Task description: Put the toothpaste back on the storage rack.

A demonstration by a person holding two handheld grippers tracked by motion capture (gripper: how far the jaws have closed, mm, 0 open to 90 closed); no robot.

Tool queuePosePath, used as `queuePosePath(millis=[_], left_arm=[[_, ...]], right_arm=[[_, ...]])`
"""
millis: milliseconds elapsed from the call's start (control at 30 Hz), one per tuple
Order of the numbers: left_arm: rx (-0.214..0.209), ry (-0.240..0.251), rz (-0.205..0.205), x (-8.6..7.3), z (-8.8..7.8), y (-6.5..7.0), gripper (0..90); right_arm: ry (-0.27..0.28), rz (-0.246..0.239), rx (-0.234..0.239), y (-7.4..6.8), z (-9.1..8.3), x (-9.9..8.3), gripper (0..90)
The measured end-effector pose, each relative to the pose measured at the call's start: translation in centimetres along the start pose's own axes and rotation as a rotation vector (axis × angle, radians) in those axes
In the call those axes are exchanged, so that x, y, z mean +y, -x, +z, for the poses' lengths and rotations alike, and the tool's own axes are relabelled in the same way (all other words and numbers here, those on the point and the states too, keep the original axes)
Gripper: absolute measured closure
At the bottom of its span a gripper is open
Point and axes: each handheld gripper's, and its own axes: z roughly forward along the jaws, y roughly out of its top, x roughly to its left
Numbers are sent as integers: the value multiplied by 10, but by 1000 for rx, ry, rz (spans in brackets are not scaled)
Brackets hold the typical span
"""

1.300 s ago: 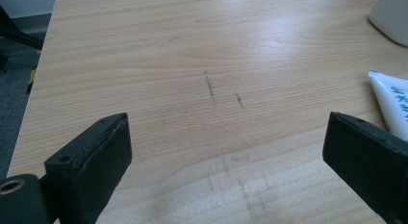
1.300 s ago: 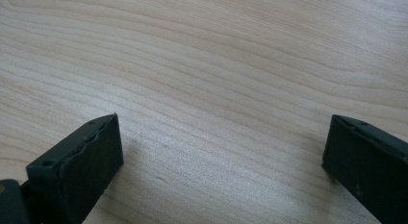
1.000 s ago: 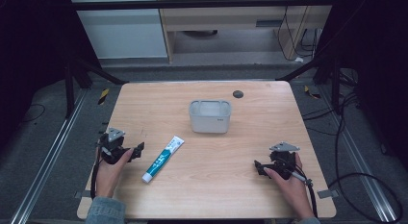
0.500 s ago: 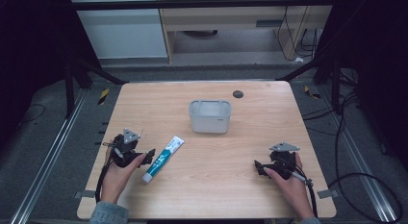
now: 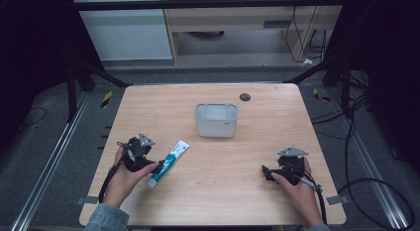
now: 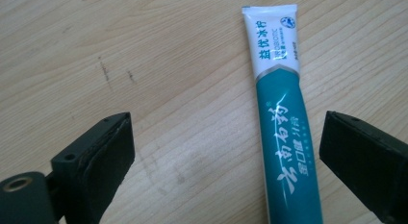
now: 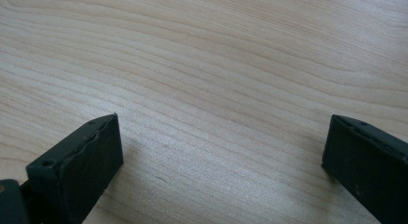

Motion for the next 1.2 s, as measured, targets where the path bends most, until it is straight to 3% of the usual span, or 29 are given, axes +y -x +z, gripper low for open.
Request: queuePosePath(millis=[133, 433, 567, 733, 867, 933, 1200], left_arm=[[12, -41, 33, 9, 5, 4, 89], [-17, -102, 68, 23, 22, 10, 162], [-56, -127, 57, 28, 29, 13, 220], [-63, -158, 80, 34, 37, 18, 308], [-70, -175, 74, 37, 43, 20, 362], [-74, -204, 79, 38, 49, 21, 378], [-77, -234, 66, 41, 58, 26, 419]], right_arm=[[0, -2, 0, 0, 0, 0, 7], [0, -2, 0, 0, 0, 0, 7], [0, -2, 0, 0, 0, 0, 7], [0, -2, 0, 0, 0, 0, 7], [0, -2, 0, 0, 0, 0, 7], [0, -3, 1, 0, 0, 0, 7], [-1, -5, 4, 0, 0, 0, 7]])
